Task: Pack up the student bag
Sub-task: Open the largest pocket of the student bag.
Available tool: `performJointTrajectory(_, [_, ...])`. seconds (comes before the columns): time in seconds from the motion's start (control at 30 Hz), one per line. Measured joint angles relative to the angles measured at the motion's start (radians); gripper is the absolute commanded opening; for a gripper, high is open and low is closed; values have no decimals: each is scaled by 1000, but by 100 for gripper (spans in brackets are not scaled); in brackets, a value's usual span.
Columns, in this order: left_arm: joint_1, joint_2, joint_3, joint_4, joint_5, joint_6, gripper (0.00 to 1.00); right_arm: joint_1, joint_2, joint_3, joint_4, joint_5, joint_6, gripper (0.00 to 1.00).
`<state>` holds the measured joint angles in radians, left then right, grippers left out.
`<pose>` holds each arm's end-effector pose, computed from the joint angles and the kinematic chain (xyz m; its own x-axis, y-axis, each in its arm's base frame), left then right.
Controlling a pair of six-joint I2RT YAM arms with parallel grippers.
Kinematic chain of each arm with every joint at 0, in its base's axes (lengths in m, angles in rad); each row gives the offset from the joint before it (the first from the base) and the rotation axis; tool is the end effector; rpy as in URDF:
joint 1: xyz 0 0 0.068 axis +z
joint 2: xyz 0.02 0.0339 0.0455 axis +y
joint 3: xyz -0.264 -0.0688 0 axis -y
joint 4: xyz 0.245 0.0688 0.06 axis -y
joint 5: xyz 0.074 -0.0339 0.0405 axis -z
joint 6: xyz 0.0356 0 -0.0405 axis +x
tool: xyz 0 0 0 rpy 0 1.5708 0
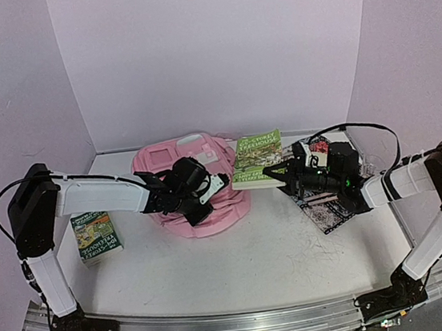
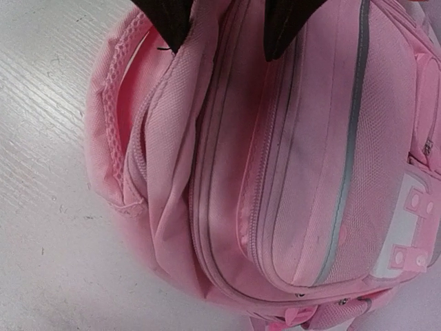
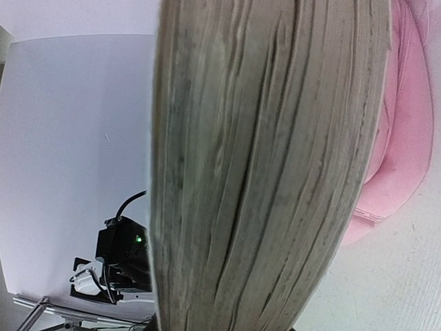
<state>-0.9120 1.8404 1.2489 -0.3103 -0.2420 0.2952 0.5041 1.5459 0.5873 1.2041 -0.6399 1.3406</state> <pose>0.2482 -0.3067 0.1960 -0.2626 0.8006 -0.5387 0.7871 0.5006 0.3603 0.2549 0.1649 0.2363 -0.8225 0.4382 -0.3626 -0.4113 -0.0179 0.9113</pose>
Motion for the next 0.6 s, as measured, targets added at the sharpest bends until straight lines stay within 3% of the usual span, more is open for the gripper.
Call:
performJointTrajectory(0.3, [-1, 0, 7, -1, -24, 2, 40, 0, 0, 0, 0, -8, -6, 0])
performJointTrajectory(0.47, [-2, 15, 7, -4, -12, 13, 41, 0, 0, 0, 0, -17, -6, 0])
performJointTrajectory(0.53, [-5, 35, 8, -4, -3, 17, 36, 0, 0, 0, 0, -21, -6, 0])
performJointTrajectory(0.6, [-10, 58, 8, -4, -1, 19, 22, 0, 0, 0, 0, -22, -6, 0])
